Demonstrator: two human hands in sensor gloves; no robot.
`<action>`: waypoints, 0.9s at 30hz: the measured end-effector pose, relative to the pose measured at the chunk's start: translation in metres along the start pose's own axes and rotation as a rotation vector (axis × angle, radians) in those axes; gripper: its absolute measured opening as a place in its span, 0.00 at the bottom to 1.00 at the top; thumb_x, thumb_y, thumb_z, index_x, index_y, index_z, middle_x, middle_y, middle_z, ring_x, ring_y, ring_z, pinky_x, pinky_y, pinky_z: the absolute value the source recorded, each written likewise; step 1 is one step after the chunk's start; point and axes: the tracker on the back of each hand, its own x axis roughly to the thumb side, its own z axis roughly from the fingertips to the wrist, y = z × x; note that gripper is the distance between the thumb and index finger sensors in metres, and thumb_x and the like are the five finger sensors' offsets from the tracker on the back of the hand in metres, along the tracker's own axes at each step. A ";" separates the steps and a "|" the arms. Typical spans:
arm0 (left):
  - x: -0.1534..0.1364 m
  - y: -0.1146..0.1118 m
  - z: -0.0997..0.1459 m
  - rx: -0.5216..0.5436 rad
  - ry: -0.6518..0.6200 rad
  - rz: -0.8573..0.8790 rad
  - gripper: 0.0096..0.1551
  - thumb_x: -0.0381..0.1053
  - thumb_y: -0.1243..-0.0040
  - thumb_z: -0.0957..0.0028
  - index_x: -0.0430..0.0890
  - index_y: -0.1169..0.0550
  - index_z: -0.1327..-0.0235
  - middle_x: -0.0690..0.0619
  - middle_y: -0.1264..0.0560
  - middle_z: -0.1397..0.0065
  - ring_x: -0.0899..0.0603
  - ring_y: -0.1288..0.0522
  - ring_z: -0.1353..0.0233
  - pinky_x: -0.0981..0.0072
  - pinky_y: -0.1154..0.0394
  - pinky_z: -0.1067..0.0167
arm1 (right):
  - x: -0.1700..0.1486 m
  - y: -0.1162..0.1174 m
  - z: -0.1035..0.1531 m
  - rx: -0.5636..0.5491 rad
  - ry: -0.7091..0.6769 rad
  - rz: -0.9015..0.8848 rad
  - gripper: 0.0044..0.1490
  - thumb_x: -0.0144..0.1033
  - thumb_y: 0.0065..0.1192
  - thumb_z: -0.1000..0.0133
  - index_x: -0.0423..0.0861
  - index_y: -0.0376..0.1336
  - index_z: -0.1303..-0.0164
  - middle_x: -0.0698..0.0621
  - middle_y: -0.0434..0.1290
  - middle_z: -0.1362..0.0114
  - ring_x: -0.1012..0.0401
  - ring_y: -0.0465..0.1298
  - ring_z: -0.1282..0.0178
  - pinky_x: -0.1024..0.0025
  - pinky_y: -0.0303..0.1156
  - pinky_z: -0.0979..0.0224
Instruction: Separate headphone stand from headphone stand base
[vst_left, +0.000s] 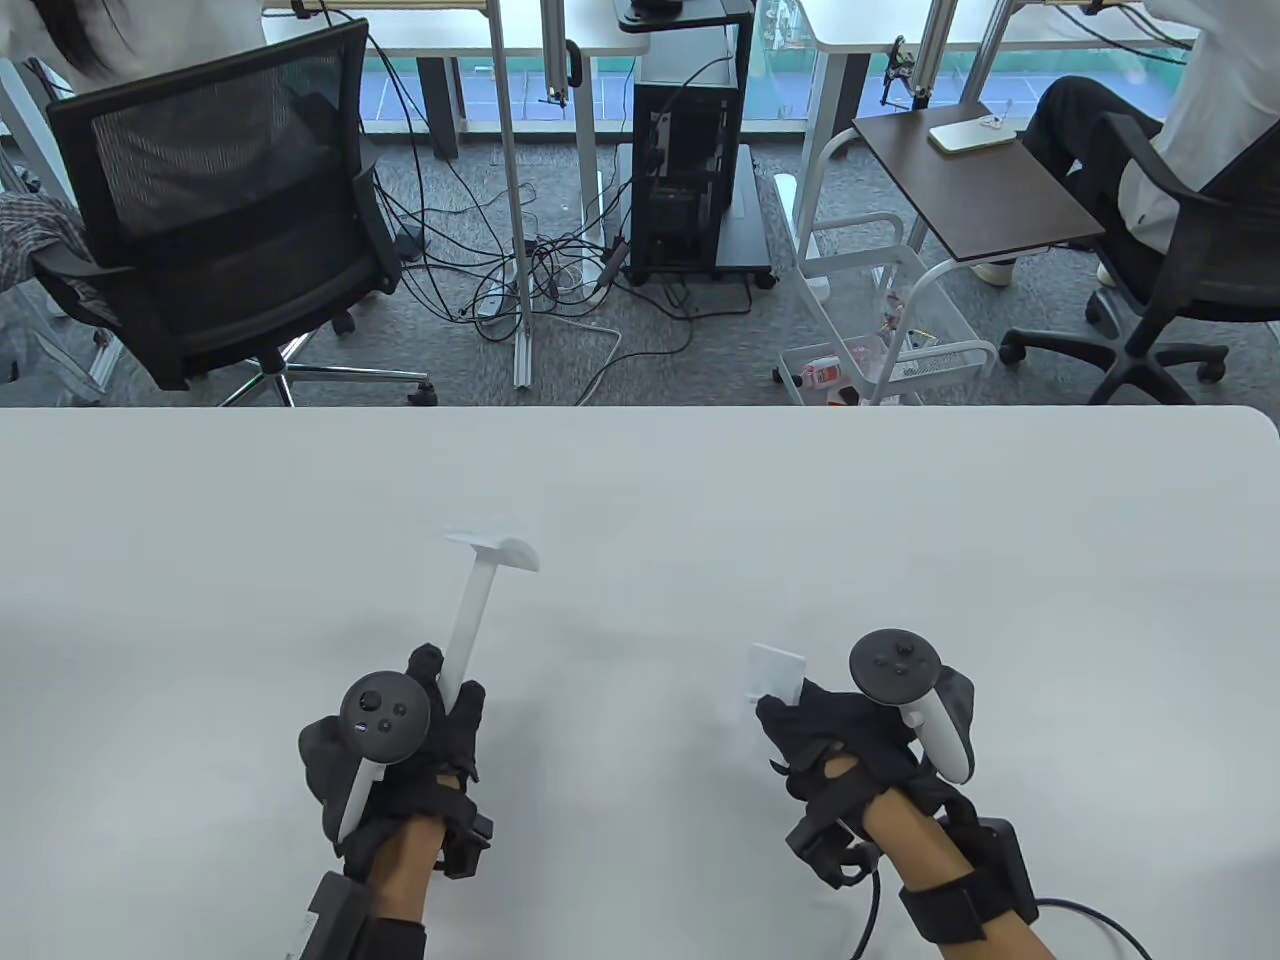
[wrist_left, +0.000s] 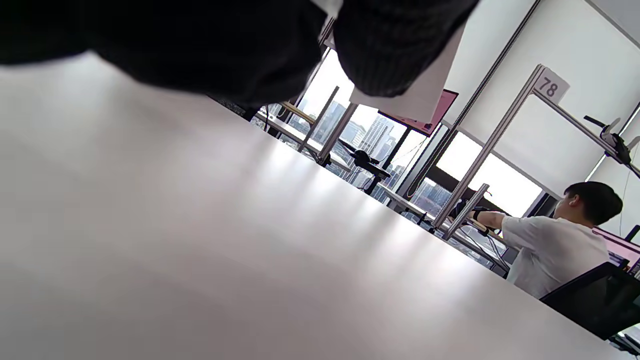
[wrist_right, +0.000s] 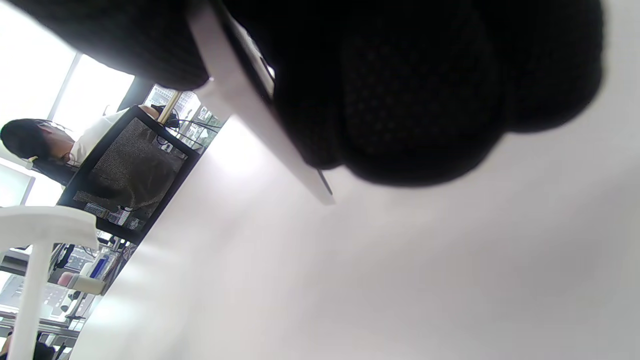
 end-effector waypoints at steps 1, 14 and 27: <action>-0.002 0.001 -0.001 -0.005 0.009 -0.050 0.47 0.60 0.35 0.56 0.46 0.43 0.28 0.49 0.17 0.55 0.49 0.16 0.82 0.60 0.15 0.78 | -0.002 -0.002 -0.001 -0.005 0.008 -0.005 0.41 0.50 0.62 0.51 0.38 0.56 0.36 0.36 0.78 0.58 0.51 0.82 0.70 0.45 0.75 0.55; -0.020 -0.007 -0.011 -0.088 0.075 -0.323 0.36 0.58 0.39 0.55 0.67 0.40 0.33 0.45 0.19 0.45 0.48 0.15 0.77 0.59 0.15 0.73 | -0.016 -0.021 -0.007 -0.040 0.059 -0.028 0.41 0.49 0.65 0.51 0.38 0.56 0.36 0.37 0.79 0.57 0.51 0.82 0.70 0.46 0.76 0.55; -0.025 -0.011 -0.014 -0.096 0.157 -0.449 0.36 0.53 0.37 0.54 0.66 0.41 0.34 0.43 0.21 0.41 0.37 0.14 0.53 0.45 0.18 0.51 | -0.026 -0.034 -0.011 -0.047 0.086 -0.068 0.41 0.49 0.64 0.51 0.38 0.56 0.36 0.37 0.78 0.57 0.51 0.82 0.70 0.46 0.76 0.55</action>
